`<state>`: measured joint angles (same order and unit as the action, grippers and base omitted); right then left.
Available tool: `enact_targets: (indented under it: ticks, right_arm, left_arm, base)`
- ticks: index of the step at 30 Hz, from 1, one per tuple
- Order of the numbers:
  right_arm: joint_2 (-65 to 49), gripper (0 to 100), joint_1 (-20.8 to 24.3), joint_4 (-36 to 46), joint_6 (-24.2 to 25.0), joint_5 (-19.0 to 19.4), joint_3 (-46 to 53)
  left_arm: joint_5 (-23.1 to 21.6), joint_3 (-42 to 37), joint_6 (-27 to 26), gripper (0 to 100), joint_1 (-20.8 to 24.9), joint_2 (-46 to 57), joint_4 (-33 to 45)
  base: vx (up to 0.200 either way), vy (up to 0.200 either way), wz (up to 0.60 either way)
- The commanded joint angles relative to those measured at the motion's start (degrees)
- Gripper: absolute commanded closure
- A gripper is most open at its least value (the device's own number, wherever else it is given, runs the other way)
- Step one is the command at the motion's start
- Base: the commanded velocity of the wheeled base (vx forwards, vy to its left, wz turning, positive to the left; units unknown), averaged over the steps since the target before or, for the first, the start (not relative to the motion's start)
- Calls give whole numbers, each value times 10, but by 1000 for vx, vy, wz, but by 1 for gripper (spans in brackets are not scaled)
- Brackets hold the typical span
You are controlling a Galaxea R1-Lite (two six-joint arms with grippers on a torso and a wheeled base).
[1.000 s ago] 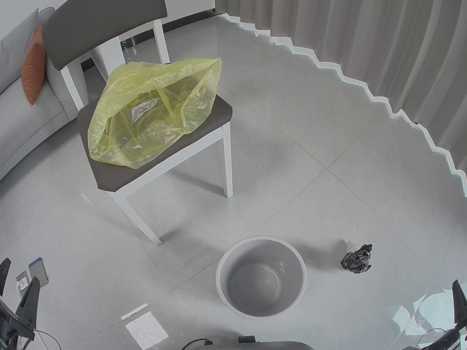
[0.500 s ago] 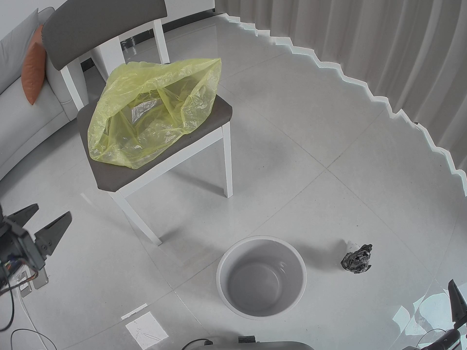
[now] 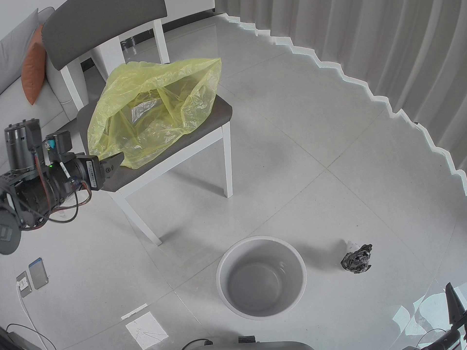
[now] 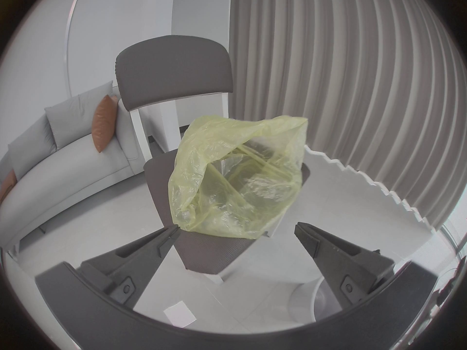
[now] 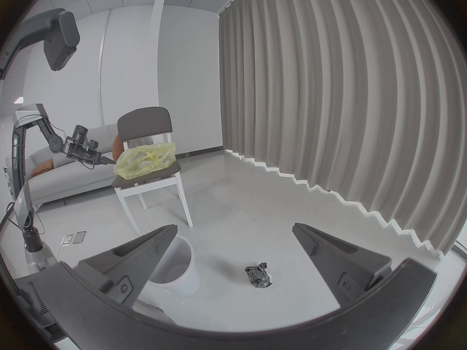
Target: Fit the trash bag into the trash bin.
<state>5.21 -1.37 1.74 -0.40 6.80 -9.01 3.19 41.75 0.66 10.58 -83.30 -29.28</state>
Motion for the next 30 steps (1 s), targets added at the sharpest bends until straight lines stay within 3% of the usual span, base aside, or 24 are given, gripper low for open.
enact_targets:
  ticks: [1,17,30]
  right_arm:
    - [-10,0,-1,0,0,1,2]
    - [-10,0,-1,-7,0,0,5]
    - [-10,0,-1,-8,-1,0,4]
  left_arm:
    - [19,41,-3,0,-3,-84,-7]
    - [15,90,-2,0,-65,-105,-36]
    - [15,137,2,0,-70,-159,-41]
  base:
    - [0,0,0]
    - [0,0,0]
    - [0,0,0]
